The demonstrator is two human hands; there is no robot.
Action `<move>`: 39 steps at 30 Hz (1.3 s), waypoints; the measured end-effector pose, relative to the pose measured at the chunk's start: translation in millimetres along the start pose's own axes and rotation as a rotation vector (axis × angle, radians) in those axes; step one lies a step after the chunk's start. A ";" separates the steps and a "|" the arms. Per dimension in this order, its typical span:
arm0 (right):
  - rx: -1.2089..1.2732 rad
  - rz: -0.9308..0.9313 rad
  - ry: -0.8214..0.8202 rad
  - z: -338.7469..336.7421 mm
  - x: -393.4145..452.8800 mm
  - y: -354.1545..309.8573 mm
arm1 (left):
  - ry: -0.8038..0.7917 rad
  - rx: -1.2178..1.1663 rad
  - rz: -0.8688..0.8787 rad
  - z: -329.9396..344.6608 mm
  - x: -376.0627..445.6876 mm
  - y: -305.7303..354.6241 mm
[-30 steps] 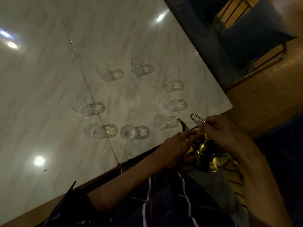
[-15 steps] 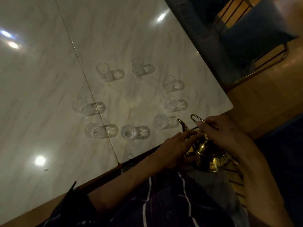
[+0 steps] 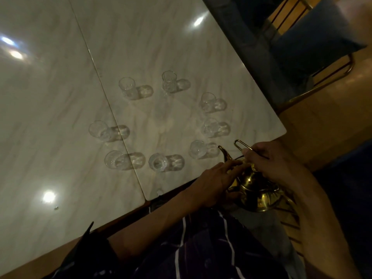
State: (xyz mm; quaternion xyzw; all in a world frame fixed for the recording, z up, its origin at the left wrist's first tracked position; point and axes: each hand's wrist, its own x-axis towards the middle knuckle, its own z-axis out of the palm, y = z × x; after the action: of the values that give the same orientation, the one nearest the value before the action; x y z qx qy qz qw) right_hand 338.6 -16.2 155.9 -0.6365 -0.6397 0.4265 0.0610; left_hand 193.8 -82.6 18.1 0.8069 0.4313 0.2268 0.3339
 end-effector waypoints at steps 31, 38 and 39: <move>0.007 0.001 -0.053 5.3 10.5 13.1 | -0.006 0.000 -0.052 6.1 -0.6 -3.5; -0.053 -0.021 -0.068 16.5 25.4 22.5 | -0.048 0.032 -0.115 13.5 -1.6 -14.3; -0.051 -0.025 -0.073 19.2 28.1 24.1 | -0.059 0.038 -0.122 14.5 -1.8 -16.5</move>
State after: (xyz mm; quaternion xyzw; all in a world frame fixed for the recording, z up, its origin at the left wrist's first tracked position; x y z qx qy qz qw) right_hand 340.0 -5.0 115.7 -0.6141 -0.6599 0.4321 0.0268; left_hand 193.4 -82.4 -3.9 0.7915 0.4740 0.1737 0.3445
